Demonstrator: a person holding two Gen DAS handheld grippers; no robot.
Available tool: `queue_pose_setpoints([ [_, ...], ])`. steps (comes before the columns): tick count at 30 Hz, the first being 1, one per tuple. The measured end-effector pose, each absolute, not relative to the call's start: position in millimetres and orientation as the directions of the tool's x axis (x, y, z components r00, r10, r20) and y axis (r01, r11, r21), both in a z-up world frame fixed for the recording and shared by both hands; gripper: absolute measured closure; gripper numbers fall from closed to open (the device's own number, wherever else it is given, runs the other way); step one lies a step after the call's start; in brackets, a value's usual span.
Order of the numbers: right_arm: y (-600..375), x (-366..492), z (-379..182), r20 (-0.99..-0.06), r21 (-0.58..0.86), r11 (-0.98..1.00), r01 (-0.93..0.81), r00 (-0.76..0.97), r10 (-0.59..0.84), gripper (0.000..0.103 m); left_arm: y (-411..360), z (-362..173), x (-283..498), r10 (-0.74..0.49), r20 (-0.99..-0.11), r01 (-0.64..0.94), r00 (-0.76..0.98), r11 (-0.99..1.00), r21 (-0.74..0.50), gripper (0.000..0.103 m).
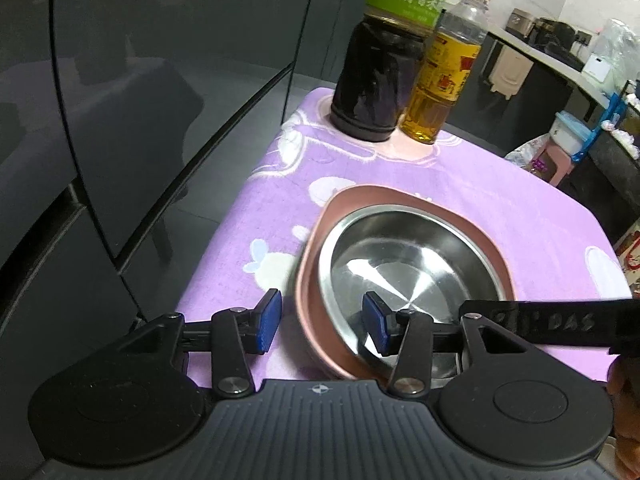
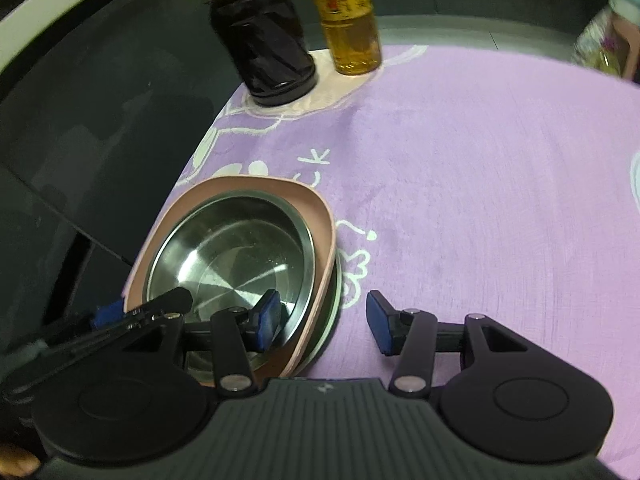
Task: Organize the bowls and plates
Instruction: 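Nudge the rim of the stacked dishes with both grippers to align them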
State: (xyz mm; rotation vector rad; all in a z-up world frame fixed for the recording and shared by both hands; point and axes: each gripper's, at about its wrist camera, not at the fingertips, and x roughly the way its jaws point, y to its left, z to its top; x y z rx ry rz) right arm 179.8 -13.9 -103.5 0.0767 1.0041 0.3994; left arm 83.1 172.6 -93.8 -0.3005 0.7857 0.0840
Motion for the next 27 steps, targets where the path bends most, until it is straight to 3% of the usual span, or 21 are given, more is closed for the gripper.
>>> queue_pose_setpoints([
  [2,-8.0,177.4,-104.4,-0.801,0.209,0.918,-0.337,0.479,0.359,0.082,169.1,-94.4,82.7,-0.035,-0.701,-0.183,0.712,0.955,-0.233,0.062],
  [12,0.4,174.5,-101.8,-0.801,0.149,0.924,-0.353,0.504,0.322,0.083,164.5,-87.0,82.1,-0.01,-0.708,-0.2,0.707,0.956,-0.214,0.066],
  [27,-7.6,154.1,-73.8,-0.749,0.174,0.911,-0.373,0.55,0.368,0.084,155.8,-58.5,60.1,0.012,-0.667,-0.197,0.745,0.959,-0.203,0.066],
])
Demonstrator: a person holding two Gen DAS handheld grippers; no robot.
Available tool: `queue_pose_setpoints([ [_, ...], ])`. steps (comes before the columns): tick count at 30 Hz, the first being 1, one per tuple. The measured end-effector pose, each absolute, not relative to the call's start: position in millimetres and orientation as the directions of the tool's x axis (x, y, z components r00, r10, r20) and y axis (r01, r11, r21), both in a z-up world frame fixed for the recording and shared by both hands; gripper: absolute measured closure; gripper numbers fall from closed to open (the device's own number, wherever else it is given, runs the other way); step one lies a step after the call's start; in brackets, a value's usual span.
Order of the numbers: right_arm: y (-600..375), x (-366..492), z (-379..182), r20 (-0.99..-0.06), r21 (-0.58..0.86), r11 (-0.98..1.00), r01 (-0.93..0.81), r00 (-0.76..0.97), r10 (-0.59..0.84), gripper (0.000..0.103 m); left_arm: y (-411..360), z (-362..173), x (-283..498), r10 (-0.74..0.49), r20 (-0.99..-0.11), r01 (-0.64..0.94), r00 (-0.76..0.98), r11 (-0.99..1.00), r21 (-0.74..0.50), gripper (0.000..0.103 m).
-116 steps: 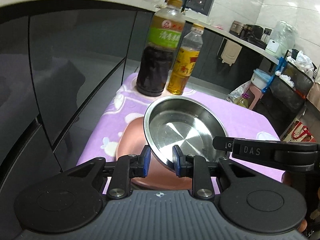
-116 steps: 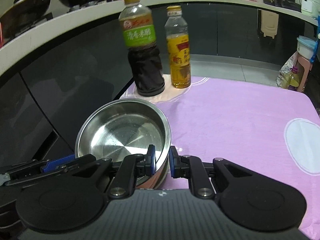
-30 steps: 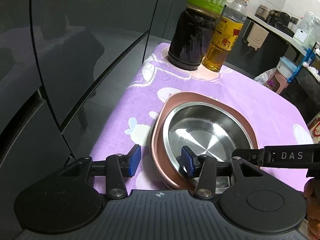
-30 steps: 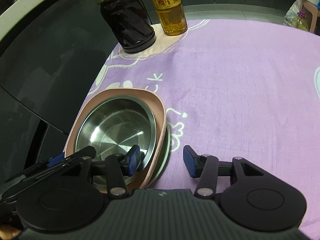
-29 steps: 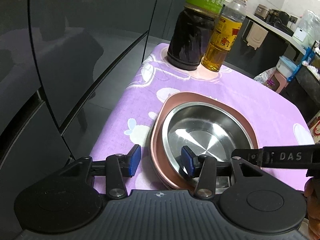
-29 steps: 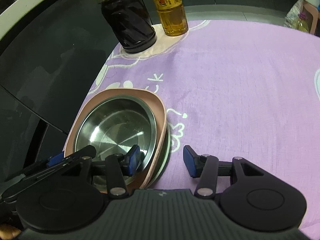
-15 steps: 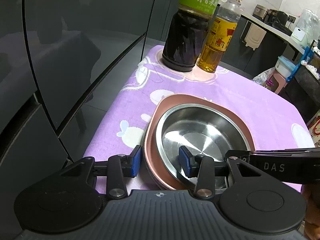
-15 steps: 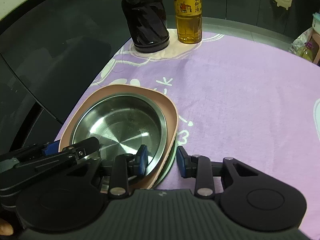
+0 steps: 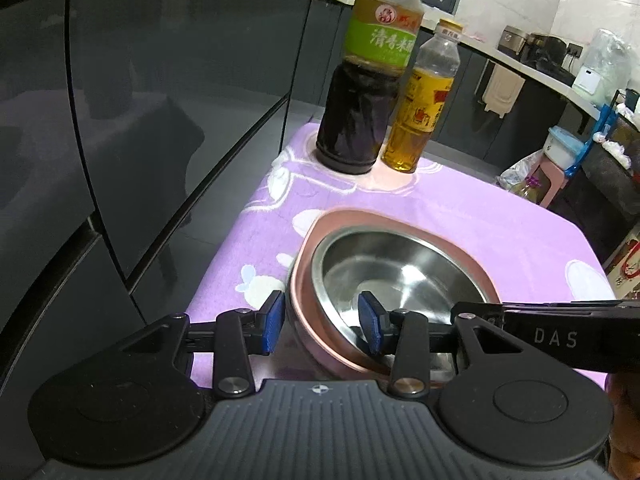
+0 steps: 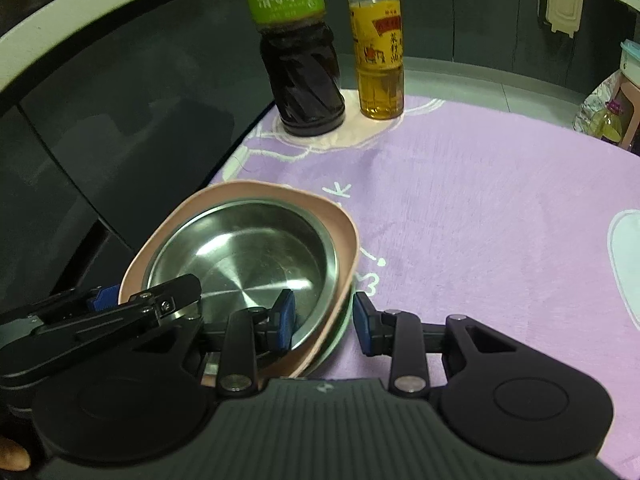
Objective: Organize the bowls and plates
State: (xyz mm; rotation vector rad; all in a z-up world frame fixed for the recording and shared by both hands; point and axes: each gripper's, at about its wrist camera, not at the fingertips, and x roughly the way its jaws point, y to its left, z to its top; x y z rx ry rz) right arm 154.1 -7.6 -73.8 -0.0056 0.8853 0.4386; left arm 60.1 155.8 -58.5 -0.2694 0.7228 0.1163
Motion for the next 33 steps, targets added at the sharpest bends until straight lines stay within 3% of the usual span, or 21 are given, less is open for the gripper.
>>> queue_pose_setpoints([
  [5,-9.3,140.8,-64.2,-0.727,0.152,0.912,-0.381,0.582,0.364,0.084,154.2,-61.9,58.4,0.019,-0.674,-0.203,0.739,0.959,-0.196,0.066],
  [10,-9.2,149.6,-81.0,-0.768,0.183,0.911,-0.37,0.525,0.367,0.084,167.1,-83.8,62.7,0.004,-0.728,-0.247,0.686,0.942,-0.227,0.066],
  [15,-10.0,154.9,-89.0,-0.771,0.179,0.923,-0.342,0.534,0.348,0.084,170.1,-88.5,62.2,-0.011,-0.725,-0.228,0.689,0.946,-0.231,0.066],
  [19,-17.2,160.1,-89.6,-0.772,0.198,0.927,-0.319,0.532,0.348,0.069,170.6,-91.4,62.4,-0.012,-0.732,-0.224,0.681,0.949,-0.223,0.066],
  [26,-36.0,177.0,-104.8,-0.807,0.371,0.9,-0.231,0.399,0.435,0.068,168.7,-93.1,65.2,-0.015,-0.72,-0.2,0.694,0.956,-0.213,0.063],
  [29,-37.1,181.6,-105.8,-0.804,0.391,0.89,-0.233,0.385,0.454,0.069,167.1,-93.7,67.4,-0.024,-0.714,-0.192,0.7,0.956,-0.221,0.062],
  [30,-35.5,182.5,-105.9,-0.804,0.391,0.888,-0.241,0.381,0.457,0.073,165.6,-93.8,67.4,-0.019,-0.713,-0.194,0.7,0.957,-0.215,0.062],
  [31,-33.1,182.1,-105.7,-0.805,0.393,0.884,-0.252,0.371,0.464,0.083,164.2,-94.1,67.4,-0.01,-0.713,-0.194,0.701,0.96,-0.204,0.062],
  [33,-27.4,180.4,-105.6,-0.805,0.39,0.877,-0.281,0.358,0.473,0.086,163.3,-93.9,66.7,0.001,-0.715,-0.2,0.699,0.96,-0.195,0.065],
])
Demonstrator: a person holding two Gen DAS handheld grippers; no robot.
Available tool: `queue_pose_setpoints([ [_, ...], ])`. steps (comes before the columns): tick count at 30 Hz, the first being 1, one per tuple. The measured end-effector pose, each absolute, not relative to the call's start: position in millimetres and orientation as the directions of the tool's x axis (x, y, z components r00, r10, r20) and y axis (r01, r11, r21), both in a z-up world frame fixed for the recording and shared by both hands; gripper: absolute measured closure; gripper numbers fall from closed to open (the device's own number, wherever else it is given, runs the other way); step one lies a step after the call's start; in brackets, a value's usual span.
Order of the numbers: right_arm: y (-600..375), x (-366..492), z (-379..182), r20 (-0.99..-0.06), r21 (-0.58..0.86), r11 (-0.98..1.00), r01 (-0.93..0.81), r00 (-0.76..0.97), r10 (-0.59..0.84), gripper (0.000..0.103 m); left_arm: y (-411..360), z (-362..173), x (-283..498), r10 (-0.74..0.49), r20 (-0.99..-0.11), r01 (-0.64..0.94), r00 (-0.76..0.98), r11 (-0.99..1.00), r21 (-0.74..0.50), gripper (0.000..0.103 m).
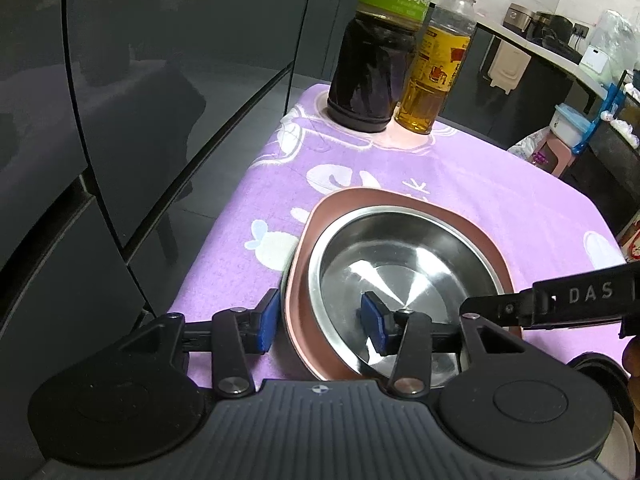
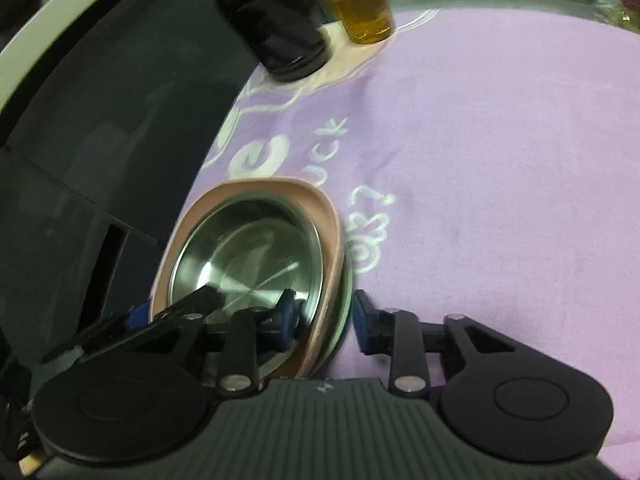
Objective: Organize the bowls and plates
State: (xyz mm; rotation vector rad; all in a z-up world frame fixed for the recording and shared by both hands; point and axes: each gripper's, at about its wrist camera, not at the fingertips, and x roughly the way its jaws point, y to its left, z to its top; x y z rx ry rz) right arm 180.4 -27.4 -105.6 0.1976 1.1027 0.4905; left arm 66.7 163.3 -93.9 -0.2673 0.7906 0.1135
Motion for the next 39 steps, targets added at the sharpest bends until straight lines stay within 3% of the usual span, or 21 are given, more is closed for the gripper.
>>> queue_pose_setpoints([
  [4,-18.3,173.4,-100.8,-0.808,0.336,0.894,-0.298,0.397,0.436,0.087,169.5,-86.1,62.4,-0.005,-0.714,-0.227,0.7,0.946,-0.23,0.066],
  [10,-18.1,166.2,-82.0,-0.775,0.351,0.88,-0.319,0.429,0.464,0.087,167.8,-68.9,52.1,0.039,-0.686,-0.242,0.727,0.949,-0.202,0.066],
  [26,-39.1,126.7,-51.5,-0.725,0.349,0.88,-0.321,0.502,0.471,0.087,146.5,-40.1,17.8,0.016,-0.644,-0.199,0.765,0.956,-0.213,0.066],
  [39,-87.6,69.9,-38.5,-0.679,0.364,0.892,-0.267,0.58,0.45,0.087,98.4,-32.7,-16.9,-0.064,-0.627,-0.11,0.776,0.966,-0.235,0.066],
])
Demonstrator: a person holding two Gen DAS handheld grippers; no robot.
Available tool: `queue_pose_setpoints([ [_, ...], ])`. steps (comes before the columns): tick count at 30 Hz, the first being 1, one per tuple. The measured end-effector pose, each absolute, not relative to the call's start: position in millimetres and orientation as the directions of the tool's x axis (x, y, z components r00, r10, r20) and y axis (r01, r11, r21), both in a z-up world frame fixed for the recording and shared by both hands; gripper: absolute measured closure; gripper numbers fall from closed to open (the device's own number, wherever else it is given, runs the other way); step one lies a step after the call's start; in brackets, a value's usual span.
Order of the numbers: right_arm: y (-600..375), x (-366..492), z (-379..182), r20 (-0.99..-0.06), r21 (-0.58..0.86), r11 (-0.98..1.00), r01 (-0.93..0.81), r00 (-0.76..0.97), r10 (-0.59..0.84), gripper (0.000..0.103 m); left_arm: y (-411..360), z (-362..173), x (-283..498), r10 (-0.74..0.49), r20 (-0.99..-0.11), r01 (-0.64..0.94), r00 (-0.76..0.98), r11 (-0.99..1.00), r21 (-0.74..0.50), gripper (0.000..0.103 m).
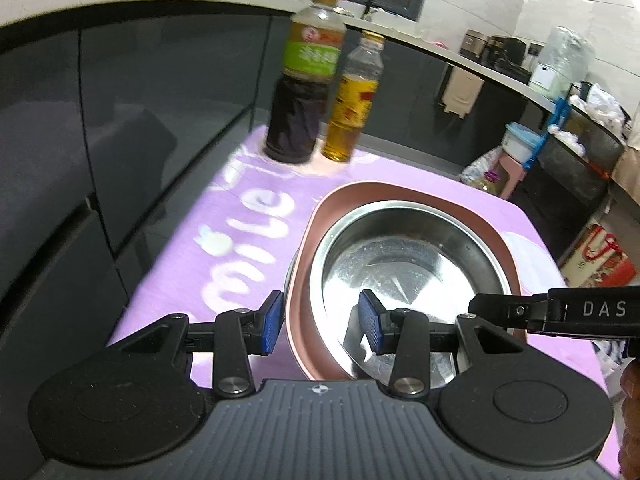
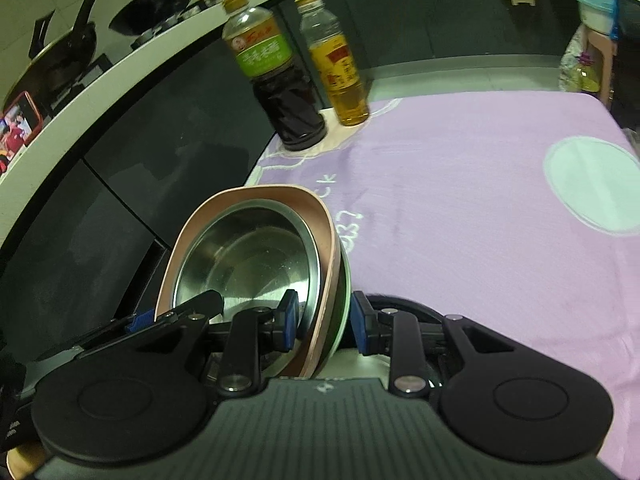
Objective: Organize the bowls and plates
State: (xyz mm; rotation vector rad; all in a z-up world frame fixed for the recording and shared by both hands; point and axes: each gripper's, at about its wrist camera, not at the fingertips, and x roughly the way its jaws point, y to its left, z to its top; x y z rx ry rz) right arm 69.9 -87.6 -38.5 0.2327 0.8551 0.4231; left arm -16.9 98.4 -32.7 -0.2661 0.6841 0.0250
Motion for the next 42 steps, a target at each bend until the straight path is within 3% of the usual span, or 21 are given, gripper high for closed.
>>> queue_pose_setpoints([
  [12,-130.5,39.5,-59.1,-0.682,0.408,0.897,-0.168,0.597,0.422,0.087,62.7,-47.7,-32.2,-0.121,-0.664,-0.037,0.738,0.975,-0.219,0.066],
  [37,-152.1,19.6,-74.8,-0.674,0.447,0.886,-0.124,0.604,0.425,0.086,46.2,-50.8,-50.3,-0.148,-0.689,0.021,0.709,0.982,-0.189,0.065],
  [42,-153.2,14.9,-70.7,-0.647,0.445,0.885,-0.132,0.636,0.421,0.07,50.7,-45.1,-55.0,-0.135,-0.673,0.015,0.727,0.983,-0.182,0.063],
])
